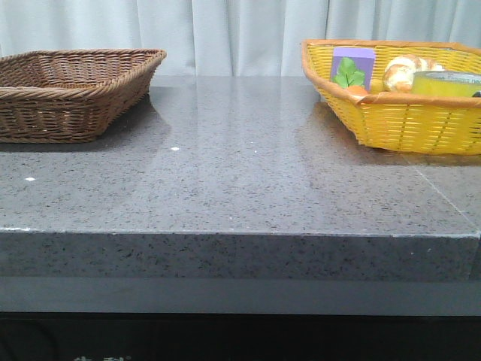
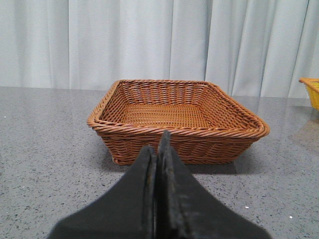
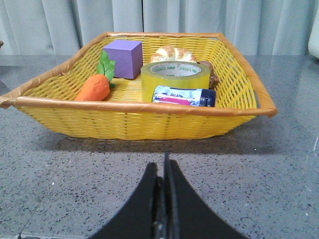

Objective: Transfer tape with both arms

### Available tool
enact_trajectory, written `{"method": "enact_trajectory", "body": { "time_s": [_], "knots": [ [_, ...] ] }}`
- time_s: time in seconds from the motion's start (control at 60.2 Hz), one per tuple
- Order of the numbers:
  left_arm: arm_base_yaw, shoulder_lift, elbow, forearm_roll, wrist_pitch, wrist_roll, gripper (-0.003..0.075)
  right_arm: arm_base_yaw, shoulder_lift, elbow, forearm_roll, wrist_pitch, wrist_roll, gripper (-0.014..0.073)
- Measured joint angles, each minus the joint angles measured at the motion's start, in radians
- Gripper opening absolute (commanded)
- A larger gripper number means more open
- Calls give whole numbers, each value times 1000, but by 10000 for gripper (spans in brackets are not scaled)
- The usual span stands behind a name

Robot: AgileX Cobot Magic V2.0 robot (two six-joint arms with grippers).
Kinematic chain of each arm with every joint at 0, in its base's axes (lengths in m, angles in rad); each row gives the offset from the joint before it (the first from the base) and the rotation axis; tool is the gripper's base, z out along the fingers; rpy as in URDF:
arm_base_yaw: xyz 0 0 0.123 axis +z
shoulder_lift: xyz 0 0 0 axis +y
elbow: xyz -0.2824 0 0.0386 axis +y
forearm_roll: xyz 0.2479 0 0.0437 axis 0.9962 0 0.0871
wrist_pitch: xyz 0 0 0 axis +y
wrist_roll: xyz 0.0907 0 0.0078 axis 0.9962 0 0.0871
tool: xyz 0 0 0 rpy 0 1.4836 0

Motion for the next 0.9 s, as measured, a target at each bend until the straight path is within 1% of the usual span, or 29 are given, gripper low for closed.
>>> {"method": "enact_trajectory", "body": {
  "time_s": [0.797,0.897],
  "knots": [
    [0,0,0,0,-14,0,-20,0,0,0,0,0,0,-69],
    [0,0,-2,0,-20,0,-20,0,0,0,0,-18,0,-69]
  ]
}}
